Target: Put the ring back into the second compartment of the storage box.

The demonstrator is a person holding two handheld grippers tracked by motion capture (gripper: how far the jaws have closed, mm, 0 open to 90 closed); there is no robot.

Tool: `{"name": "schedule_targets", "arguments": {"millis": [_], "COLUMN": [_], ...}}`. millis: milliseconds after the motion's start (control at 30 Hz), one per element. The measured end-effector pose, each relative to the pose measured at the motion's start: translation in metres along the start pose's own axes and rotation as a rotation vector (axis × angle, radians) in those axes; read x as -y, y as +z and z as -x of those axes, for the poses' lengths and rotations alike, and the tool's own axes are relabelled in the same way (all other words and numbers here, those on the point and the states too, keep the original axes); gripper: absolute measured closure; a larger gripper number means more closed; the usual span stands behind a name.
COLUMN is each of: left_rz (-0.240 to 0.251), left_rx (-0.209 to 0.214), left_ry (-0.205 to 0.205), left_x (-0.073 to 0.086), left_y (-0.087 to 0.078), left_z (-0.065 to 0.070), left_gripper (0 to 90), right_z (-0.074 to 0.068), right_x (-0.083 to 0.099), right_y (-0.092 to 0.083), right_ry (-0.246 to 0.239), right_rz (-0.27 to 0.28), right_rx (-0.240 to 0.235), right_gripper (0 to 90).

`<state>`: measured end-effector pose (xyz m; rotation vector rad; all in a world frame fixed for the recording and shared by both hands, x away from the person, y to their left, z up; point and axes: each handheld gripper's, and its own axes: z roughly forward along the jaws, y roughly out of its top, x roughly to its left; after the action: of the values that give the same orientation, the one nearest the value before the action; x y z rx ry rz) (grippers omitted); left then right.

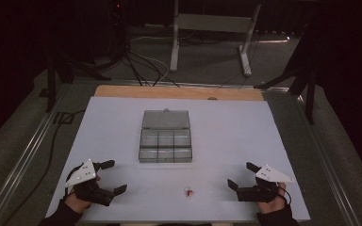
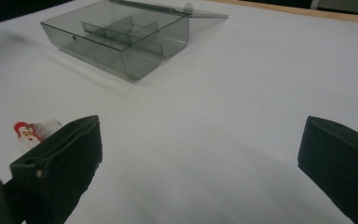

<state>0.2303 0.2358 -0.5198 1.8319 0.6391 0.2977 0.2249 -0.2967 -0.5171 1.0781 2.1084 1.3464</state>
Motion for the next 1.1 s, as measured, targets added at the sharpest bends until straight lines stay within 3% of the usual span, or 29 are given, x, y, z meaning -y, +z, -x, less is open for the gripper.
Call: {"name": "schedule_targets", "arguments": {"millis": [467,900,1100], "left_rz": [0.001,0.002,0.000], "left_rx": [-0.001,0.002,0.005], "left_ry": [-0.002,-0.008,-0.008], "left_x": [0.000,0.000,0.000], "left_y": [0.000,0.000,0.000], "left_z": [0.000,0.000,0.000], "left_gripper": [0.2,0.2,0.2], "right_z": [0.000,-0.007,-0.012], "right_x": [-0.002,-0.021,-0.034], "right_y": [0.001,-0.007,-0.009], "right_ry": [0.022,0.040,0.084], "right_rz": [-0.035,0.042,0.086], "right_rx": [0.024,0.008,-0.023], "right_gripper": [0.0,0.0,0.0]}}
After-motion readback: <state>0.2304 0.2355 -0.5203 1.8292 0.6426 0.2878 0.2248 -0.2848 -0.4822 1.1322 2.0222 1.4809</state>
